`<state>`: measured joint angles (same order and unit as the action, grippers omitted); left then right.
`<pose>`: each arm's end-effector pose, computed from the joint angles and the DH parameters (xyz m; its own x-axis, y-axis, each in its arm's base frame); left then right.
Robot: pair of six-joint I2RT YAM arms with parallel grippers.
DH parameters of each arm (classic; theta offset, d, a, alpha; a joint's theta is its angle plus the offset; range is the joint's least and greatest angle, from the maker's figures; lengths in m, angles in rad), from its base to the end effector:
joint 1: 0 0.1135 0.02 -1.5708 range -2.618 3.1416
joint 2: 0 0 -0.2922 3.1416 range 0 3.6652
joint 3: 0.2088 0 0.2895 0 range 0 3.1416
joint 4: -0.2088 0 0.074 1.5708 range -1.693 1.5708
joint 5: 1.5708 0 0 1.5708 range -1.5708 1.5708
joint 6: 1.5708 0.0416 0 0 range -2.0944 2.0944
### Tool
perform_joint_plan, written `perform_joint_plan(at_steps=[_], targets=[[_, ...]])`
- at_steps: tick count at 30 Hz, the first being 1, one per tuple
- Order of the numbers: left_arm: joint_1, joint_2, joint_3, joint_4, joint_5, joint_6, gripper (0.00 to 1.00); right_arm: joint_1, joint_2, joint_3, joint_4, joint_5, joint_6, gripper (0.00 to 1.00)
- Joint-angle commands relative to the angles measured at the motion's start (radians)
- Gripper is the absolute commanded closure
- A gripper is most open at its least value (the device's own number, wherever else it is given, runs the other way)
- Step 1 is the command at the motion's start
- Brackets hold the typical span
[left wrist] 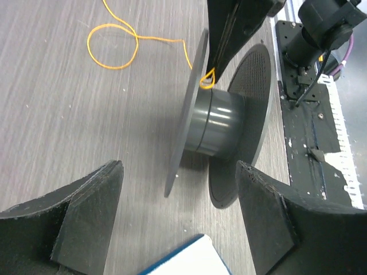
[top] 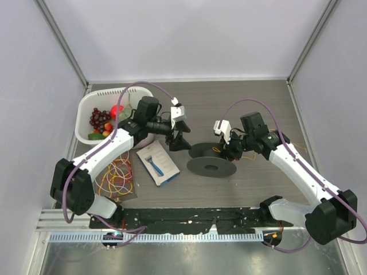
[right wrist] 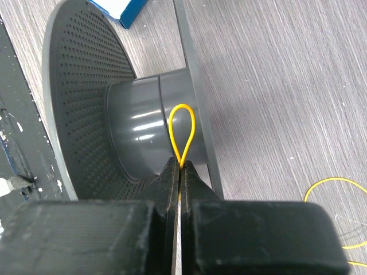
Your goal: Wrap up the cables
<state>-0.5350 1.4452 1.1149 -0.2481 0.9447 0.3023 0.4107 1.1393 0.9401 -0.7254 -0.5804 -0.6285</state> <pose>0.2866 -0.2090 0.3145 -0.1862 0.3132 -0.9313 0.9825 0.0680 -0.1736 0.2227 0.1218 0.2948 -0.2178 -0.6311 -0.7445 -0.9453 0.3262 0.0001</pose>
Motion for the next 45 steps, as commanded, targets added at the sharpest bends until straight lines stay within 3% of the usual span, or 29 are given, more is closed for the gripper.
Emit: perform_joint_plan(at_steps=[1,11,20,24,27,30,34,36,40,45], targets=[[-0.017,0.032,0.052,0.13,0.022,0.026,0.17,0.004,0.003,0.005,0.067,0.013,0.032,0.99],[-0.066,0.19,0.141,0.181,0.1,0.106,0.28,0.004,0.023,0.003,0.11,0.008,0.111,0.99],[-0.112,0.225,0.126,0.185,0.192,0.123,0.35,0.004,0.03,-0.001,0.126,-0.01,0.131,0.99],[-0.096,0.222,0.12,0.23,0.146,0.023,0.32,0.004,0.027,-0.003,0.124,-0.013,0.136,0.99],[-0.039,0.224,0.123,0.303,0.131,-0.161,0.31,0.004,0.02,-0.012,0.121,-0.016,0.133,0.99],[0.035,0.178,0.117,0.279,0.14,-0.281,0.3,0.004,0.013,-0.018,0.116,-0.012,0.131,0.99],[0.061,0.028,0.062,0.057,0.089,-0.207,0.26,0.004,-0.007,-0.03,0.116,-0.012,0.138,0.99],[0.055,-0.052,0.004,0.024,0.069,-0.224,0.24,0.004,-0.012,-0.03,0.118,-0.013,0.145,0.99],[-0.002,-0.105,-0.052,0.024,-0.013,-0.219,0.21,0.004,-0.029,-0.038,0.129,-0.012,0.162,0.99],[-0.045,-0.023,-0.033,0.13,-0.024,-0.325,0.21,0.01,-0.038,-0.044,0.176,-0.006,0.187,0.99]])
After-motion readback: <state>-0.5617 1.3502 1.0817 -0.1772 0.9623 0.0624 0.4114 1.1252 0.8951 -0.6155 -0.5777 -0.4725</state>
